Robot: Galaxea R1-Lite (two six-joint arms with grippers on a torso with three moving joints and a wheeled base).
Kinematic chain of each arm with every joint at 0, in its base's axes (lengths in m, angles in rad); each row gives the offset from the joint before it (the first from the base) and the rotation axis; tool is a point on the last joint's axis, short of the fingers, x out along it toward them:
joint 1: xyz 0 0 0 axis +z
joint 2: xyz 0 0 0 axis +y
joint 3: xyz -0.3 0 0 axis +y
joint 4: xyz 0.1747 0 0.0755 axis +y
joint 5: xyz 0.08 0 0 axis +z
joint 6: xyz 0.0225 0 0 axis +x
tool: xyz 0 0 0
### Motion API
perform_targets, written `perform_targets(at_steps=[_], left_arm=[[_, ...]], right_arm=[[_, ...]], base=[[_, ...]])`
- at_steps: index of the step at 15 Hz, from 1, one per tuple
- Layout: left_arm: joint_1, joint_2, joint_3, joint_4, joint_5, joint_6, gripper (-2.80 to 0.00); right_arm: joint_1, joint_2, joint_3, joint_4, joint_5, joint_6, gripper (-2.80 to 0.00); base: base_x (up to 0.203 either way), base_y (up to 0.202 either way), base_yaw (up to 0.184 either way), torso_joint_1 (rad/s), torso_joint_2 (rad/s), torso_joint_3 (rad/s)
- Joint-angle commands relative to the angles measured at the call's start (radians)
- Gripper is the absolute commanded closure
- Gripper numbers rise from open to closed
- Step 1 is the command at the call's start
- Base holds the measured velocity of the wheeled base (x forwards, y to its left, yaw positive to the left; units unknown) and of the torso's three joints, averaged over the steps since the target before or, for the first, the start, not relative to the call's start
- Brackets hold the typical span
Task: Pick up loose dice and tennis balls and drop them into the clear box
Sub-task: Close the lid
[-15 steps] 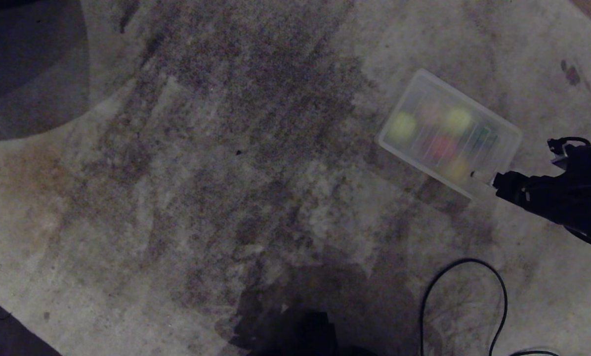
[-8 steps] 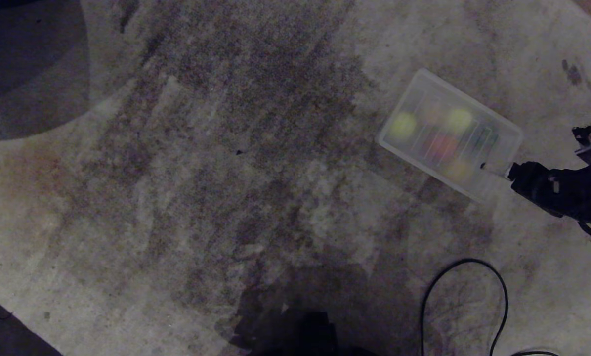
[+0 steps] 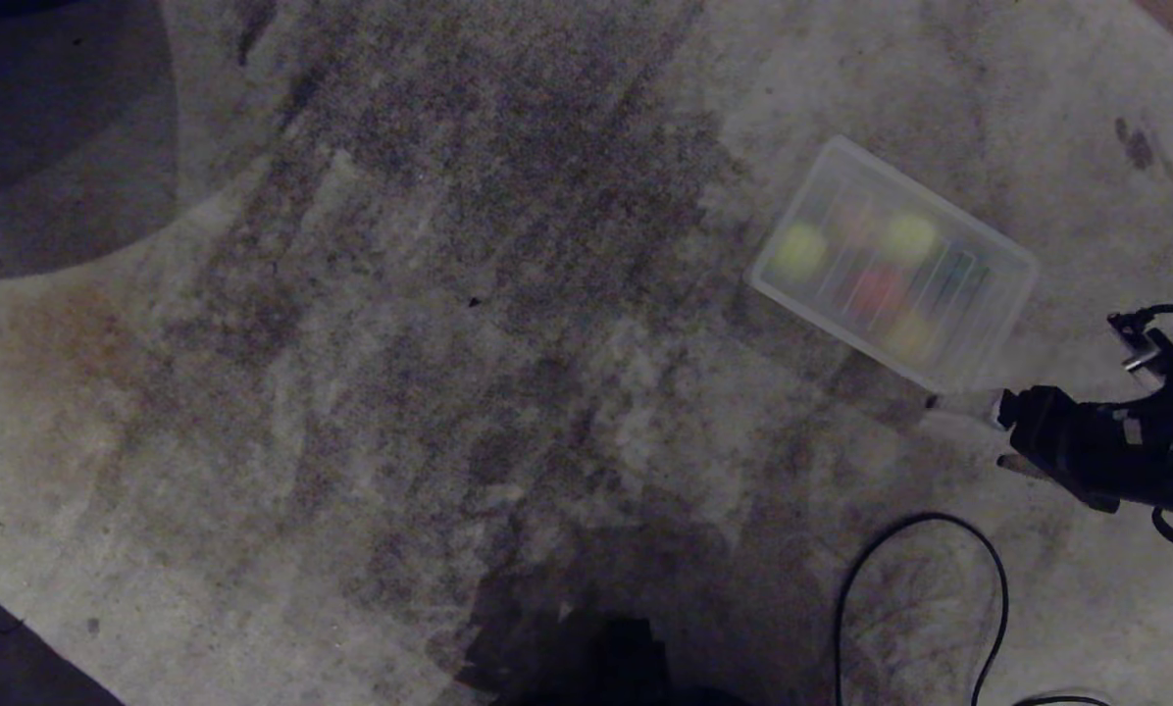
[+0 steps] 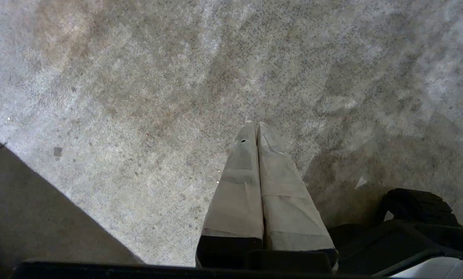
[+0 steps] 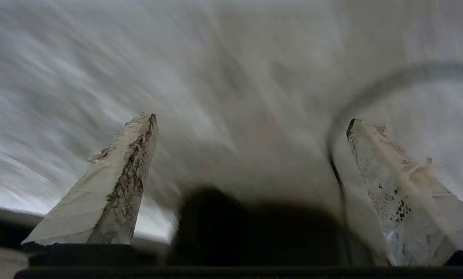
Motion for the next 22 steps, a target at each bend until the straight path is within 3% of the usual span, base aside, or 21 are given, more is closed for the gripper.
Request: perform_targets(at_steps=[1, 5, 10, 13, 22], left_arm=[[0.000, 0.001, 0.002, 0.000, 0.001, -0.001, 0.00], [0.000, 0.001, 0.002, 0.000, 0.001, -0.001, 0.00], [0.000, 0.001, 0.002, 0.000, 0.001, -0.001, 0.00], [0.000, 0.001, 0.002, 0.000, 0.001, -0.001, 0.00], [0.000, 0.001, 0.002, 0.000, -0.001, -0.001, 0.00]], right_arm=[[0.006, 0.071, -0.001, 0.015, 0.000, -0.012, -2.80], [-0.006, 0.163, -0.054, 0.005, -0.007, -0.017, -2.80], [-0.033, 0.260, -0.106, -0.125, -0.084, -0.016, -2.80], [-0.036, 0.254, -0.107, -0.119, -0.077, 0.018, -2.80], [-0.048, 0.252, -0.138, -0.085, -0.083, -0.014, -2.80]], base=[[0.000, 0.000, 0.000, 0.000, 0.00, 0.000], [0.000, 0.000, 0.000, 0.000, 0.00, 0.000], [0.000, 0.000, 0.000, 0.000, 0.00, 0.000], [0.000, 0.000, 0.000, 0.000, 0.00, 0.000], [0.000, 0.000, 0.000, 0.000, 0.00, 0.000]])
